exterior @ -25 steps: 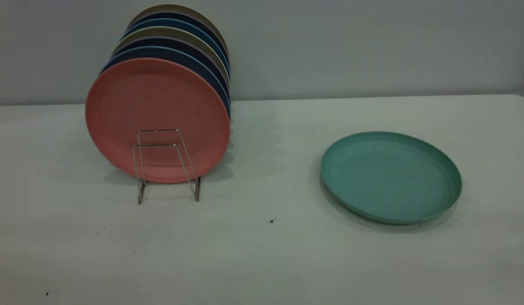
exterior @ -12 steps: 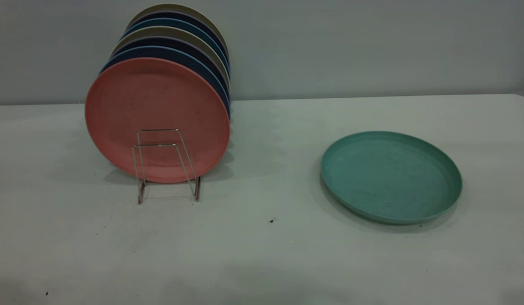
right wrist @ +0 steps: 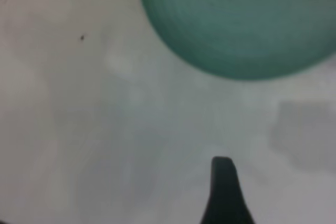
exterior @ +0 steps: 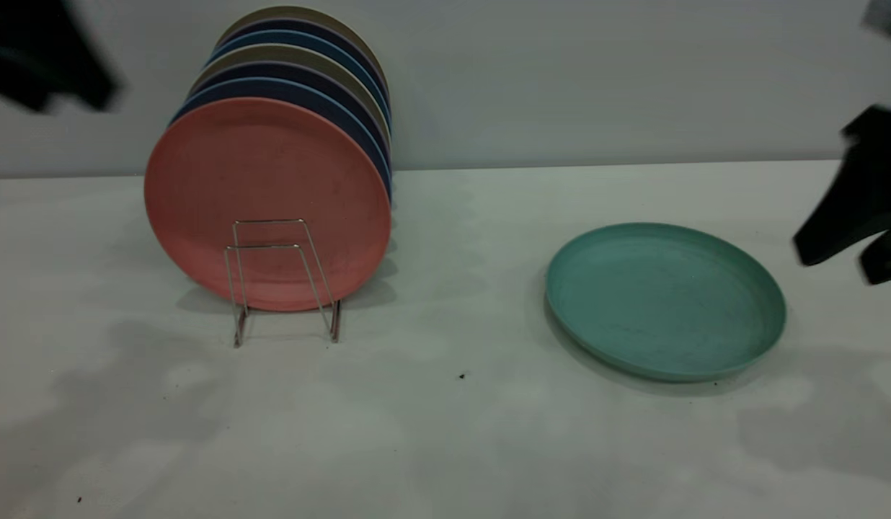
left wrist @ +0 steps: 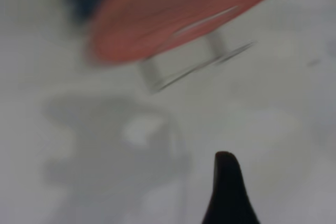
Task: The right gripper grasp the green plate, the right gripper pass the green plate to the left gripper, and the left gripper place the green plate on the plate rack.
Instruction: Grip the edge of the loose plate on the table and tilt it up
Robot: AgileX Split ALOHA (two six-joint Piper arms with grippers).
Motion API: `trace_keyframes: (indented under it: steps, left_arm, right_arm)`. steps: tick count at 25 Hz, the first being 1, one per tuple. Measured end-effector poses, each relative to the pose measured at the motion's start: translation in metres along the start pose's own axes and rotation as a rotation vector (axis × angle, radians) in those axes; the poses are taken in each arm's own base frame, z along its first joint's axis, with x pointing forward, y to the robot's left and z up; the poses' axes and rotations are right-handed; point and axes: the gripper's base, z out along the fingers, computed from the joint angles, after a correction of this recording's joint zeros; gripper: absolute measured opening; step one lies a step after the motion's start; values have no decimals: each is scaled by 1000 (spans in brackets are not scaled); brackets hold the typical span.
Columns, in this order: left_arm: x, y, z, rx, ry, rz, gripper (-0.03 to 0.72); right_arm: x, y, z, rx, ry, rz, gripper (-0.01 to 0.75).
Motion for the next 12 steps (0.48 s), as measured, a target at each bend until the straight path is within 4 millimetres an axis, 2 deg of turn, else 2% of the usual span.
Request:
trace_keyframes:
  steps: [4,8,12]
  left_arm:
    - [-23,-26,52,149,8,5,537]
    - [-33,-53,101,251,42,23,537]
    - [-37,-72,131,285,46,39,537]
  right_arm:
    - [-22,-26,29,-18,9,48,552]
    - [-40,-64,50,-42,15,127,552]
    - [-51,-95,70,-83,32,178,552]
